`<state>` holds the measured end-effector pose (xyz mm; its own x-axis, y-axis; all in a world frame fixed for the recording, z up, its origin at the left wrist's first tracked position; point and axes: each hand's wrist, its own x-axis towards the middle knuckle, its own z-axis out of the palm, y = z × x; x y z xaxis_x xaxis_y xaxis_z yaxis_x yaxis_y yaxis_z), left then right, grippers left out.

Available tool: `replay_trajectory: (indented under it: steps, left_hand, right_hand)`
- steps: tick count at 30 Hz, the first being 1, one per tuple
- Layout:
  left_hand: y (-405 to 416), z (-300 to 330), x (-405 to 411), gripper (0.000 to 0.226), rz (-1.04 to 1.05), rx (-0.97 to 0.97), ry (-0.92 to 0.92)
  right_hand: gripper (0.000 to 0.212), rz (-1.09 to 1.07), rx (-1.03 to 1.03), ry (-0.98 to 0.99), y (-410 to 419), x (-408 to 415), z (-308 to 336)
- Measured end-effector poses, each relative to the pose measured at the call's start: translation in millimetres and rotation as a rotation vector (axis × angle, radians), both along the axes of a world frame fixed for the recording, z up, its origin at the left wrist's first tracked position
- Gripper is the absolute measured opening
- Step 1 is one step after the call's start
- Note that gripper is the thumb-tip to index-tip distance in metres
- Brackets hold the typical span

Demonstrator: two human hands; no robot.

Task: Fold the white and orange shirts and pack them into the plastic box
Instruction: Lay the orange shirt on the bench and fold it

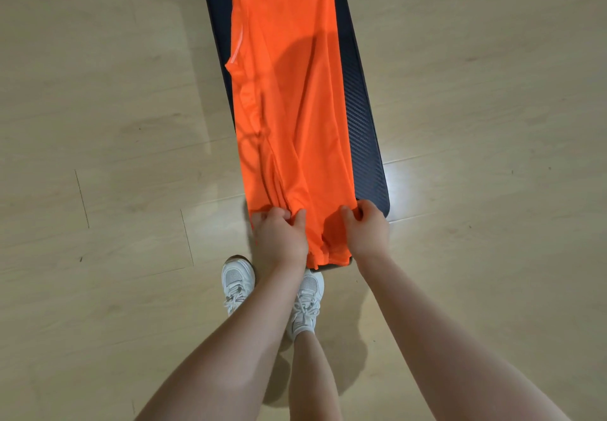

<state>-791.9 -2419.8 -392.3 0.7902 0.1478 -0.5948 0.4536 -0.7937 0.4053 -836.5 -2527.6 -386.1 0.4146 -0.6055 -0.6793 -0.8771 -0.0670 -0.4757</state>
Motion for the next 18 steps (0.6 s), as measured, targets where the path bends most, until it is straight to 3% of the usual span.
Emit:
replay_trajectory:
  steps: [3, 5, 8, 9, 11, 13, 18]
  left_hand:
    - [5.8, 14.2, -1.1, 0.022, -0.029, -0.094, -0.105]
    - [18.1, 29.9, 0.0, 0.021, 0.03, -0.287, -0.131]
    - [41.8, 41.1, 10.1, 0.027, 0.333, -0.611, 0.002]
    - [51.0, 36.0, 13.5, 0.029, 0.447, -0.63, 0.027]
    - [65.5, 20.0, 19.1, 0.029, 0.553, -0.484, 0.029]
    - [74.3, 2.0, 19.2, 0.024, 0.527, -0.328, 0.019]
    - [62.9, -15.0, 11.8, 0.035, 0.278, -0.286, 0.136]
  right_hand:
    - [0.024, 0.008, -0.032, -0.003, -5.3, -2.8, -2.6]
    - [0.024, -0.006, -0.033, -0.003, -9.1, -3.7, -4.3]
    - [0.022, -0.023, -0.037, -0.011, -12.7, -4.4, -6.2]
    - [0.022, -0.02, -0.04, -0.015, -12.6, -4.7, -6.5]
    - [0.022, -0.02, -0.046, -0.026, -11.0, -5.1, -7.1]
    - [0.023, -0.044, -0.058, -0.042, -9.4, -5.9, -8.2]
    - [0.03, -0.106, -0.112, -0.044, -5.8, -12.7, -11.6]
